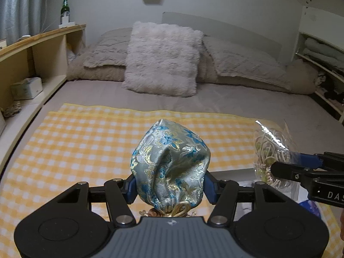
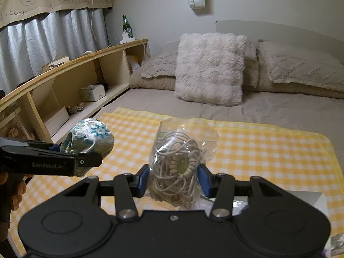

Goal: Organize soft objects
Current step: 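Carry the pouch with the left gripper while the right gripper carries the bagged cord to the tray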

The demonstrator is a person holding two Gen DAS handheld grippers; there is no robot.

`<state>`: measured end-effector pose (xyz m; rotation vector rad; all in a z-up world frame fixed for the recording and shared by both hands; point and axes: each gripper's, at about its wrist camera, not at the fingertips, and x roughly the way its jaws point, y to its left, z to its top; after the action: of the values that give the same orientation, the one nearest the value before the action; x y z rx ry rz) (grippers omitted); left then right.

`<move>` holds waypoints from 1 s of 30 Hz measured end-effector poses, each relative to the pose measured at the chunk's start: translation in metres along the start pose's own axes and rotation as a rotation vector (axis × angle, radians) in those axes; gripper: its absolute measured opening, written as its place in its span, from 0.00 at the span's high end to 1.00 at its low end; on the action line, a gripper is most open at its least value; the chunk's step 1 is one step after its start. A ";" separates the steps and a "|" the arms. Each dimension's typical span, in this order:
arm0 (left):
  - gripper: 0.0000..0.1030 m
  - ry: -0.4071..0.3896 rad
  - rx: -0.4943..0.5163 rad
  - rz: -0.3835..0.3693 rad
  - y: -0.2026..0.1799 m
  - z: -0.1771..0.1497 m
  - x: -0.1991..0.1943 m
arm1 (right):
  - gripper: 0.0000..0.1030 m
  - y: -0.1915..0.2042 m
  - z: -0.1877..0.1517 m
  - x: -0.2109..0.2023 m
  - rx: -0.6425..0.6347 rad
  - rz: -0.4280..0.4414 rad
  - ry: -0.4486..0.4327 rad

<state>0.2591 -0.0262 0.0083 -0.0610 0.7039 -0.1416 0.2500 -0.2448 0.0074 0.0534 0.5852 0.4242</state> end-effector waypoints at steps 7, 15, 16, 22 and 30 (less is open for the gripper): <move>0.42 -0.005 0.014 -0.071 -0.030 0.001 0.008 | 0.52 -0.028 -0.002 -0.022 0.016 -0.044 -0.029; 0.42 0.024 0.065 -0.169 -0.073 -0.002 0.026 | 0.52 -0.071 -0.009 -0.038 0.061 -0.113 -0.033; 0.42 0.031 0.071 -0.181 -0.079 -0.003 0.029 | 0.52 -0.075 -0.010 -0.038 0.064 -0.119 -0.032; 0.42 0.089 0.112 -0.253 -0.112 -0.013 0.048 | 0.52 -0.101 -0.014 -0.036 0.084 -0.149 -0.008; 0.42 0.207 0.209 -0.370 -0.158 -0.036 0.082 | 0.52 -0.139 -0.022 -0.025 0.108 -0.212 0.047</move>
<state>0.2802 -0.1952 -0.0548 0.0250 0.8765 -0.5814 0.2711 -0.3826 -0.0218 0.0846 0.6524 0.1885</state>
